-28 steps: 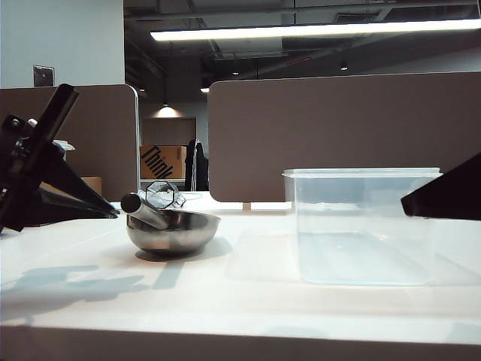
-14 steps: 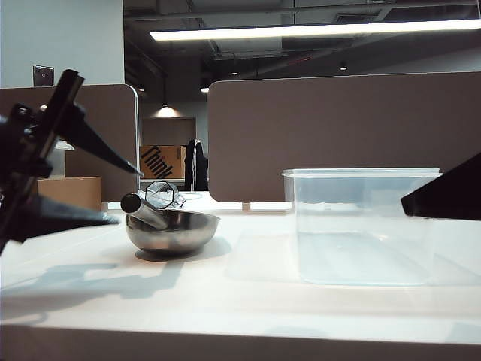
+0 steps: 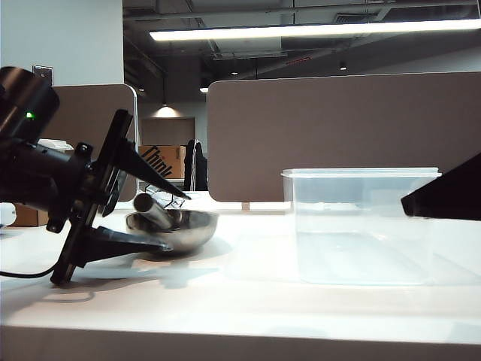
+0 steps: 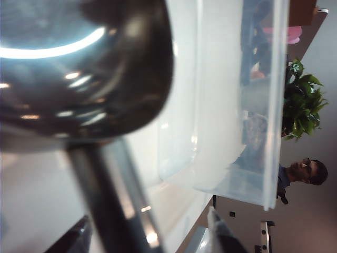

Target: Pick up the metal ice scoop from the table and place it inside the transparent plastic box.

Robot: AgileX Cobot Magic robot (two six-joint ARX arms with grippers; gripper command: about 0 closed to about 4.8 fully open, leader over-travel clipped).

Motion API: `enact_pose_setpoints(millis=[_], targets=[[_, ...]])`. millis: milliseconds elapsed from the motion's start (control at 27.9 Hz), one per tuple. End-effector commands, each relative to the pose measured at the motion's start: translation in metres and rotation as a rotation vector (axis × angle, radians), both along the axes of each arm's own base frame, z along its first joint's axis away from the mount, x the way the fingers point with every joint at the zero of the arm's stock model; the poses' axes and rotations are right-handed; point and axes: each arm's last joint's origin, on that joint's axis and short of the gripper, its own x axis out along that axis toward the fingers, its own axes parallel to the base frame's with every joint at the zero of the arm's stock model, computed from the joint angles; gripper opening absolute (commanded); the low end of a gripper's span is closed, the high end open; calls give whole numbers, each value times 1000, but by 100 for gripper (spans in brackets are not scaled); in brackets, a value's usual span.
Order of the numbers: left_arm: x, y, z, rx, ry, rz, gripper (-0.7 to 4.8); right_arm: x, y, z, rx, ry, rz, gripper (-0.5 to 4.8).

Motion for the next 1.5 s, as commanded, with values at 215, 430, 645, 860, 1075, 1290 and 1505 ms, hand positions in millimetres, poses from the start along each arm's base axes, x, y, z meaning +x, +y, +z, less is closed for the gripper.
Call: enact_pose_setpoints(millis=[215,430,645,860,1075,1290,1505], targets=[[4,0,2,21,-56,25,238,0,0,1,9,-11,2,-1],[4,0,2,20,-59,25,156,0,0,1,9,-11,2,-1],[4,-1,2,15,-59,18,143,0,0,1,9,-11,2,-1],[5,-1,4,-2,-84,5,143,0,0,1,9,-11,2,-1],[5,-1,5,-3,-91,6,138,0,0,1,9,-11,2,-1],[6,-1,6,0,-110,4,22,0,0,1,10,-11,3,-1],[6,-1,5,9,-120,15,-6,0,0,1,9,-11,3,-1]])
